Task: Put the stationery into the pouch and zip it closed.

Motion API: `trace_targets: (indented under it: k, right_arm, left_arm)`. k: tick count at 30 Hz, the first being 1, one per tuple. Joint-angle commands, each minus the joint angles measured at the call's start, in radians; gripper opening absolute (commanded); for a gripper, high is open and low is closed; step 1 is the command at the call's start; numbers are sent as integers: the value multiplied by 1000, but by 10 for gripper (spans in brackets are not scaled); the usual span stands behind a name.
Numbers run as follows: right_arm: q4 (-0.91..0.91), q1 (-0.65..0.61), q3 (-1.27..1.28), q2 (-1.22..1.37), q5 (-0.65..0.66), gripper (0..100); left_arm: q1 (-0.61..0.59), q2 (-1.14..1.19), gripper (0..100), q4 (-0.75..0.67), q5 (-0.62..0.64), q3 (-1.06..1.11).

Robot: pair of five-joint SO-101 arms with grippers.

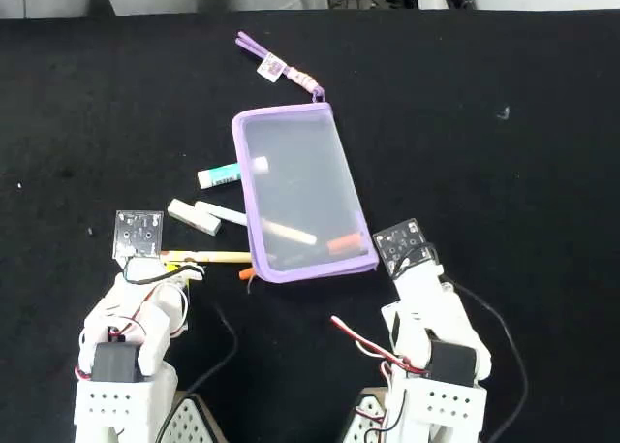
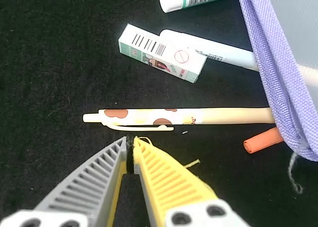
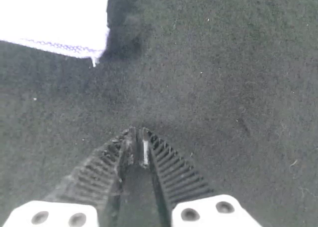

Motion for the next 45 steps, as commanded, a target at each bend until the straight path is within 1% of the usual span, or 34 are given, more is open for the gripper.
trace_targets:
  k: [1,4,9,13,15,17,20,24,27,31,41,45]
  right_arm:
    - [-21,-14,-1,-88,8,11]
    - [-114,-14,-2,-88,5,11]
    - [-203,-14,-4,-88,0,11]
    - [-218,-14,-39,-81,0,14]
    - [-209,-14,-74,-79,0,44]
    - [-193,-17,-125,-79,-2,108]
    - [-158,-58,-213,-77,-3,175]
    - [-130,-137,-305,-76,-68,176]
    - [-155,-201,-329,-30,-75,177]
    - [-201,-236,-443,162,-78,177]
    - [-350,-238,-937,895,-78,177]
    - [-433,-285,-1087,1145,-69,177]
  left_arm:
    - [2,-2,30,3,-6,21]
    - [2,-2,30,3,-6,21]
    - [2,-2,30,3,-6,21]
    - [2,-2,30,3,-6,21]
    - [2,-2,30,3,-6,21]
    - [2,-2,30,3,-6,21]
    - [2,-2,30,3,-6,21]
    - [2,-2,30,3,-6,21]
    - [2,-2,30,3,-6,21]
    - [2,-2,30,3,-6,21]
    - [2,-2,30,3,-6,21]
    - [2,-2,30,3,-6,21]
